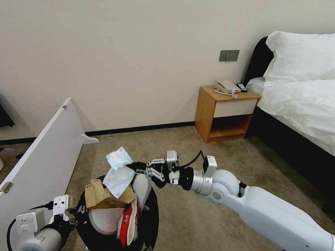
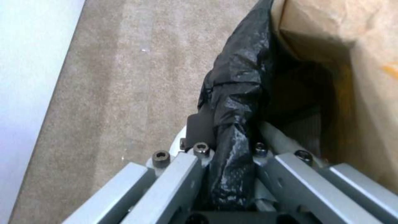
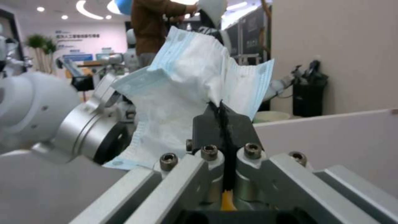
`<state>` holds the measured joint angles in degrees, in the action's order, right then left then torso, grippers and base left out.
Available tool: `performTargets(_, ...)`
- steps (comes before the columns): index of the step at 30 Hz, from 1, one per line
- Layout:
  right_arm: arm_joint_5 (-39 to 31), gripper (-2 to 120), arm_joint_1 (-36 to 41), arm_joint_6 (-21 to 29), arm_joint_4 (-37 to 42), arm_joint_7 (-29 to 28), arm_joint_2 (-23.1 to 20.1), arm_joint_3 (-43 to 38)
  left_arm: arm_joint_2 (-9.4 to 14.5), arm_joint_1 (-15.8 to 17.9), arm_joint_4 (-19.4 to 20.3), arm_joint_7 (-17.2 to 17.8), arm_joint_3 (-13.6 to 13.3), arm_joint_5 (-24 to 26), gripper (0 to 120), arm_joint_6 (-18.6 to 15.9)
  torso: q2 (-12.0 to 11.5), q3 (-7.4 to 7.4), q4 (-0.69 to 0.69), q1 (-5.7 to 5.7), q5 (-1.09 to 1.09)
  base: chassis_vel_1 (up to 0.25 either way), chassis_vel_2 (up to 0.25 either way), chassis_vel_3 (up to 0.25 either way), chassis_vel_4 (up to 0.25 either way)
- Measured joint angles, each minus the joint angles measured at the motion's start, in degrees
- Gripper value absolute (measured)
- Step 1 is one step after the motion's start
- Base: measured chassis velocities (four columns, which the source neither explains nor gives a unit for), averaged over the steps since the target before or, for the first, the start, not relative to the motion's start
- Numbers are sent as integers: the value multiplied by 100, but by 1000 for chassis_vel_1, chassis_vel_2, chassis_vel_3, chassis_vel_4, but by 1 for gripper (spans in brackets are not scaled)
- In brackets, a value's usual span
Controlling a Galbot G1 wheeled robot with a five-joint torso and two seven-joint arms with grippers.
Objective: Pick up the trash bin, then pick up the garbage from the floor and place it into the trash bin.
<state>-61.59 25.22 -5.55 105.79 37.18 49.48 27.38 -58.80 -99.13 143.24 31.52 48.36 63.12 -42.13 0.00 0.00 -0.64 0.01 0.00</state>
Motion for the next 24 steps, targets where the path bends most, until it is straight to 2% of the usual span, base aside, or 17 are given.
performTargets(14,130,0,202,27,-133,540,-97,70,22,3,0,9,22,44,1,0,0,0,0,0,0,0,0,0,0)
performTargets(24,270,0,248,29,-235,593,-55,225,23,-14,0,38,13,97,1,0,0,0,0,0,0,0,0,0,0)
